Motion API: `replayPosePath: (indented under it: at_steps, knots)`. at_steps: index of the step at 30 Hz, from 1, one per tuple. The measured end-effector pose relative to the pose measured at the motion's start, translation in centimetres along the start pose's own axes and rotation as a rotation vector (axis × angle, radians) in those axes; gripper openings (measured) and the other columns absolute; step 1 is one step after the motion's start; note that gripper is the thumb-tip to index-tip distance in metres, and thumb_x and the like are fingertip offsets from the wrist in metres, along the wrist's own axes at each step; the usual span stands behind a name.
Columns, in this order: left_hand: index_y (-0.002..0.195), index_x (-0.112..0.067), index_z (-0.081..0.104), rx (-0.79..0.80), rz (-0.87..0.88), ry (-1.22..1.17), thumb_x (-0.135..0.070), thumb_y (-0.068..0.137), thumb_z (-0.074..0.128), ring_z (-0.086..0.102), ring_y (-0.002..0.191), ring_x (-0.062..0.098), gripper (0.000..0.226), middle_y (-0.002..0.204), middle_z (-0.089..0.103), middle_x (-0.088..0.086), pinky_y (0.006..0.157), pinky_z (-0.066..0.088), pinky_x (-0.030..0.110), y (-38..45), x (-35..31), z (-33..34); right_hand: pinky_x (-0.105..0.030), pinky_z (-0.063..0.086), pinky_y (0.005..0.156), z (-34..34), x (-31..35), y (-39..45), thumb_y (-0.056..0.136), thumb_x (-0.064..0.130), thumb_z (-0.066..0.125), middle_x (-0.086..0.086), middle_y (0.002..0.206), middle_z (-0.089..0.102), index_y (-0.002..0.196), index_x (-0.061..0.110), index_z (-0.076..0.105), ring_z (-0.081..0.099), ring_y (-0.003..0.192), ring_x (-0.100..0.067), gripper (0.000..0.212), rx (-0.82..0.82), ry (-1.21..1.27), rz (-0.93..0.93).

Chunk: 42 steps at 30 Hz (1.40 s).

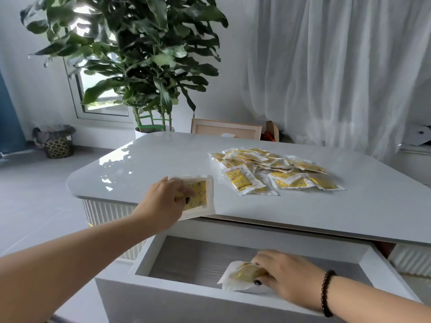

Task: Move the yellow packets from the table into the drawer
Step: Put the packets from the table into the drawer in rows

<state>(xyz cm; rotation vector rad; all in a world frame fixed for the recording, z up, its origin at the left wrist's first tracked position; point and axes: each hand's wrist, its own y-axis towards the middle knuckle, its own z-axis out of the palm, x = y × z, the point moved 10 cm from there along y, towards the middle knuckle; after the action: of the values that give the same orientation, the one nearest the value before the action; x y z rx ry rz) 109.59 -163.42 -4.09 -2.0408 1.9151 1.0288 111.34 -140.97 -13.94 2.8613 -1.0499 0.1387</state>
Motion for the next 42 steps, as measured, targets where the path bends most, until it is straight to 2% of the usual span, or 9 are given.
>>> replayPosePath:
  at_steps: [8, 11, 15, 18, 23, 28, 31, 34, 42]
  knots:
    - [0.079, -0.036, 0.068, -0.040, -0.191, -0.237, -0.005, 0.087, 0.057, 0.053, 0.070, 0.013, 0.033, 0.101, 0.058, -0.004, 0.049, 0.042, 0.017, 1.3, 3.0, -2.0, -0.001, 0.027, 0.064, 0.8, 2.6, 0.5, 0.087, 0.041, 0.047, 0.022, 0.085, 0.048, 0.089, 0.035, 0.050, 0.045, 0.080, 0.006, 0.006, -0.047, -0.080, -0.135]
    - [0.078, -0.036, 0.069, -0.043, -0.238, -0.335, -0.005, 0.086, 0.058, 0.058, 0.075, 0.017, 0.034, 0.097, 0.059, -0.008, 0.055, 0.053, 0.024, 1.7, 3.9, -2.4, -0.017, 0.041, 0.077, 2.3, 1.8, 4.1, 0.094, 0.035, 0.047, 0.021, 0.095, 0.045, 0.102, 0.029, 0.051, 0.051, 0.089, -0.003, 0.012, 0.020, 0.161, 0.105]
    - [0.082, -0.034, 0.070, -0.037, -0.279, -0.410, -0.004, 0.086, 0.057, 0.056, 0.074, 0.011, 0.033, 0.090, 0.054, -0.016, 0.051, 0.049, 0.013, 2.0, 4.7, -2.6, -0.027, 0.037, 0.062, 7.8, 0.8, 10.7, 0.088, 0.023, 0.054, 0.003, 0.074, 0.054, 0.069, 0.020, 0.048, 0.049, 0.066, -0.014, 0.020, 0.197, 0.519, 0.475]
    - [0.084, -0.032, 0.071, -0.046, -0.297, -0.410, -0.003, 0.086, 0.057, 0.054, 0.072, 0.009, 0.032, 0.094, 0.057, -0.011, 0.043, 0.045, 0.008, 2.1, 5.8, -2.7, -0.024, 0.041, 0.066, 11.1, 1.5, 14.9, 0.089, 0.023, 0.059, -0.005, 0.083, 0.058, 0.089, 0.011, 0.059, 0.054, 0.073, -0.016, 0.012, 0.270, 0.758, 0.653]
    - [0.089, -0.032, 0.073, -0.067, -0.356, -0.404, -0.004, 0.086, 0.056, 0.057, 0.073, 0.010, 0.033, 0.092, 0.058, -0.013, 0.045, 0.046, 0.010, 2.0, 9.2, -3.6, -0.024, 0.041, 0.094, 13.8, 3.2, 18.3, 0.097, 0.017, 0.049, -0.016, 0.139, 0.049, 0.132, -0.004, 0.047, 0.047, 0.128, -0.026, 0.041, 0.316, 0.814, 0.737]
    - [0.085, -0.033, 0.071, -0.049, -0.409, -0.405, -0.001, 0.087, 0.056, 0.059, 0.077, 0.012, 0.035, 0.093, 0.059, -0.012, 0.042, 0.044, 0.008, 1.4, 11.9, -3.5, -0.023, 0.047, 0.070, 16.3, 3.4, 18.1, 0.092, 0.014, 0.060, -0.011, 0.109, 0.058, 0.122, -0.006, 0.054, 0.058, 0.096, -0.019, 0.036, 0.222, 0.983, 0.875]
    - [0.082, -0.031, 0.072, -0.027, -0.410, -0.433, -0.002, 0.086, 0.058, 0.059, 0.074, 0.013, 0.033, 0.094, 0.064, -0.006, 0.044, 0.044, 0.008, 1.2, 12.3, -3.0, -0.018, 0.032, 0.048, 16.6, 3.0, 17.7, 0.088, 0.023, 0.065, -0.002, 0.079, 0.047, 0.106, 0.008, 0.047, 0.043, 0.062, -0.010, 0.029, 0.194, 0.977, 0.929]
    - [0.084, -0.031, 0.073, 0.003, -0.401, -0.440, -0.003, 0.087, 0.060, 0.061, 0.076, 0.013, 0.031, 0.095, 0.064, -0.008, 0.047, 0.046, 0.009, 1.1, 12.0, -2.5, -0.017, 0.034, 0.054, 17.2, 3.1, 18.0, 0.089, 0.023, 0.062, 0.000, 0.071, 0.040, 0.095, 0.012, 0.045, 0.041, 0.061, -0.010, 0.020, 0.192, 0.996, 0.958]
    - [0.083, -0.030, 0.074, 0.064, -0.346, -0.485, -0.004, 0.085, 0.064, 0.066, 0.090, 0.017, 0.028, 0.099, 0.068, -0.008, 0.072, 0.056, 0.023, 1.3, 10.0, -1.8, -0.021, 0.042, 0.049, 15.5, 2.9, 17.1, 0.089, 0.059, 0.042, -0.008, 0.113, 0.062, 0.135, 0.007, 0.046, 0.061, 0.077, -0.018, 0.069, 0.392, 0.419, 0.808]
